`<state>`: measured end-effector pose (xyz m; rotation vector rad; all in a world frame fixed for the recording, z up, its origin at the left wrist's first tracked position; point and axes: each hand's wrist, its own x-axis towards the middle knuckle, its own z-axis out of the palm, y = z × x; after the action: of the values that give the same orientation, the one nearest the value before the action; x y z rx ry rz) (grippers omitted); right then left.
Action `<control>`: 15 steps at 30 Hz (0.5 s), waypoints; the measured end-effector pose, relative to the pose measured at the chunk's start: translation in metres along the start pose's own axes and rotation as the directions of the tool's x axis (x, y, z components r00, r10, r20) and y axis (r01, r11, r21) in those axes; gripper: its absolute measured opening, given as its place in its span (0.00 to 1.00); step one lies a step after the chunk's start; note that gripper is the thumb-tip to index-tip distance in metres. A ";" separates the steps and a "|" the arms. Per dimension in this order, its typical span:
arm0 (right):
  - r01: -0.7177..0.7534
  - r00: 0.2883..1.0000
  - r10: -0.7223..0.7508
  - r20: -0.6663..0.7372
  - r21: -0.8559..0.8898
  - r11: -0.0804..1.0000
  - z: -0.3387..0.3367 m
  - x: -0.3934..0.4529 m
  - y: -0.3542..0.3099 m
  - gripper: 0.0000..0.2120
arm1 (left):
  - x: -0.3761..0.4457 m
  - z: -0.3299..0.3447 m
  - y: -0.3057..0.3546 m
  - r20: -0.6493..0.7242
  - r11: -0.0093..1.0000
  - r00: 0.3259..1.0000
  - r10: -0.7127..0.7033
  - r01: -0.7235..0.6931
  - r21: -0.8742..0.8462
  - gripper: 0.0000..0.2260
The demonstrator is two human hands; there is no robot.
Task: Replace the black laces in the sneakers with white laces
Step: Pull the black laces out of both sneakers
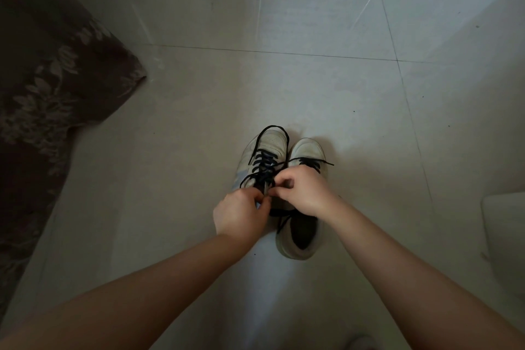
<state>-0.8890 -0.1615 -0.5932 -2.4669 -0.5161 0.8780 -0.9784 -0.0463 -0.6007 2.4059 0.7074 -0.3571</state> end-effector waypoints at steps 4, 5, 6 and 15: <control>-0.012 0.990 0.017 -0.138 0.033 0.999 -0.003 0.003 0.003 0.04 | 0.000 -0.002 0.001 -0.003 1.000 1.000 -0.022 0.022 -0.018 0.10; -0.036 0.983 0.045 -0.178 0.055 0.998 -0.005 0.004 0.004 0.04 | 0.000 -0.002 0.000 0.003 0.999 1.000 -0.029 0.029 -0.022 0.10; -0.043 0.974 0.054 -0.222 0.054 0.998 -0.007 0.005 0.006 0.03 | 0.000 -0.002 -0.001 0.008 0.999 1.000 -0.029 0.029 -0.021 0.11; -0.015 0.983 -0.008 -0.184 -0.126 0.992 0.010 -0.005 -0.002 0.08 | -0.002 0.000 -0.001 0.003 0.997 0.999 -0.050 0.050 -0.058 0.11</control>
<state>-0.8993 -0.1593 -0.5967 -2.6324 -0.5166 0.6271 -0.9801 -0.0462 -0.6003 2.3369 0.7678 -0.3539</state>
